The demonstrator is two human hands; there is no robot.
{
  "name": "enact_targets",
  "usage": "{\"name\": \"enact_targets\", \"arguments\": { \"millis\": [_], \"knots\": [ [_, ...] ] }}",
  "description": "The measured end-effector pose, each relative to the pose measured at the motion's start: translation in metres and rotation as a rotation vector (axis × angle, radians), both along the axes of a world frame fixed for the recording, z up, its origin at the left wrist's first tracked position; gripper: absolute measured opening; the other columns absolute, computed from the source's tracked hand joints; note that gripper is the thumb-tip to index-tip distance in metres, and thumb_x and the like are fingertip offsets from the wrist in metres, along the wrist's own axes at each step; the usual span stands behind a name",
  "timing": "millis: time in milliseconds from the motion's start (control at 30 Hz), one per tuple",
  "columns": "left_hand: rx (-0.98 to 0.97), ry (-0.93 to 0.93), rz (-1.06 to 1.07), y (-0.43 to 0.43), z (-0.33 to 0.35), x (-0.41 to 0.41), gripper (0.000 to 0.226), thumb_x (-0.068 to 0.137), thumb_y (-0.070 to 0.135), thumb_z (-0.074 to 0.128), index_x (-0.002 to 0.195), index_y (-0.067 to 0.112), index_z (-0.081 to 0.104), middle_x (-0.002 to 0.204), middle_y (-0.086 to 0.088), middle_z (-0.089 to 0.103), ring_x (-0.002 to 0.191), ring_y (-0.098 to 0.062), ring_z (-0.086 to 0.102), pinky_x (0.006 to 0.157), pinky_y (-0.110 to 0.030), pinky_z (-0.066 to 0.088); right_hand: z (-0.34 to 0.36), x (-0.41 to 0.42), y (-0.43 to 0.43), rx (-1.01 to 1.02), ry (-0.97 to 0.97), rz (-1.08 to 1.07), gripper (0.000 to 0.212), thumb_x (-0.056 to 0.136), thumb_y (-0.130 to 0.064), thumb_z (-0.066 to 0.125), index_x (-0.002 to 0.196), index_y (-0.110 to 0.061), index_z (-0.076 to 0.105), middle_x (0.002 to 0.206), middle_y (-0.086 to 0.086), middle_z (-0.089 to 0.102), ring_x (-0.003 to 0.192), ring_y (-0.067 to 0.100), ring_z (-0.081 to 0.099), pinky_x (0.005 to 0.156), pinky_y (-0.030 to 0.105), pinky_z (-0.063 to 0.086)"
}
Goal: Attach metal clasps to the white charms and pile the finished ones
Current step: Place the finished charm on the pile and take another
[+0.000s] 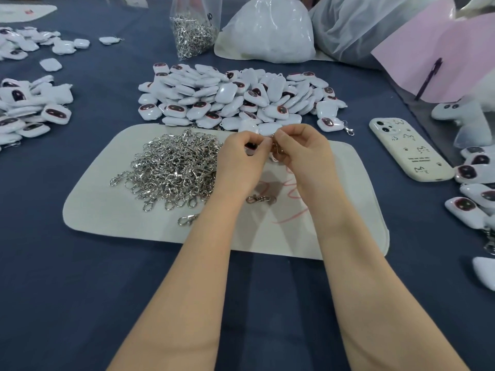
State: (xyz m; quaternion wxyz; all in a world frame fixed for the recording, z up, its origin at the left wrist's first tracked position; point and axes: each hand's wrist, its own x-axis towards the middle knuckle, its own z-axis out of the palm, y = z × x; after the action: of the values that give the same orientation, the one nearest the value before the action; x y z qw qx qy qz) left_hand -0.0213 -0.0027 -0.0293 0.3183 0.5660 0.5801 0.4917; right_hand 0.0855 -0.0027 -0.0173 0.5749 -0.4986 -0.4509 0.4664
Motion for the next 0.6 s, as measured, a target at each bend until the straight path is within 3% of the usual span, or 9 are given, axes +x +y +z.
{"name": "enact_targets", "arguments": {
  "millis": [100,200,300,433,600],
  "knots": [
    [0.007,0.054,0.025,0.000,0.000,0.000,0.012,0.090,0.020,0.060,0.087,0.013,0.068,0.087,0.002,0.067,0.066,0.000,0.052,0.064,-0.012,0.040,-0.004,-0.001,0.000,0.025,-0.168,-0.036,0.012,0.089,-0.008,0.059,0.082,-0.018,0.056,0.078,0.000,0.063,0.058,0.004,0.059,0.061,0.021,0.050],
    [-0.006,0.049,0.055,0.002,-0.001,0.001,0.009,0.091,0.021,0.058,0.085,0.016,0.063,0.097,-0.009,0.066,0.074,-0.013,0.057,0.077,-0.027,0.049,-0.007,-0.003,0.001,0.062,-0.319,-0.060,0.015,0.090,-0.007,0.057,0.085,-0.021,0.054,0.085,-0.004,0.060,0.074,0.013,0.064,0.072,0.025,0.053],
    [-0.022,0.038,0.046,0.003,0.000,0.002,0.010,0.093,0.020,0.055,0.088,0.013,0.061,0.103,-0.016,0.062,0.081,-0.021,0.059,0.084,-0.037,0.051,-0.010,-0.004,0.002,0.127,-0.501,-0.066,0.011,0.089,-0.008,0.057,0.091,-0.019,0.055,0.090,-0.007,0.061,0.081,0.010,0.059,0.069,0.008,0.043],
    [0.004,0.129,0.062,0.003,-0.001,0.001,0.016,0.094,0.021,0.054,0.096,0.009,0.063,0.107,-0.013,0.061,0.082,-0.016,0.057,0.071,-0.018,0.039,-0.013,-0.006,0.001,0.184,-0.592,-0.077,0.010,0.085,-0.012,0.062,0.093,-0.018,0.059,0.094,-0.008,0.061,0.088,0.003,0.052,0.073,0.002,0.036],
    [0.047,0.156,0.058,0.000,0.001,0.001,0.013,0.094,0.017,0.053,0.095,0.008,0.063,0.109,-0.013,0.057,0.087,-0.019,0.057,0.079,-0.023,0.042,-0.013,-0.007,0.000,0.163,-0.548,-0.070,0.012,0.084,-0.008,0.061,0.084,-0.019,0.057,0.078,-0.016,0.058,0.075,-0.004,0.054,0.069,0.006,0.041]
  ]
}}
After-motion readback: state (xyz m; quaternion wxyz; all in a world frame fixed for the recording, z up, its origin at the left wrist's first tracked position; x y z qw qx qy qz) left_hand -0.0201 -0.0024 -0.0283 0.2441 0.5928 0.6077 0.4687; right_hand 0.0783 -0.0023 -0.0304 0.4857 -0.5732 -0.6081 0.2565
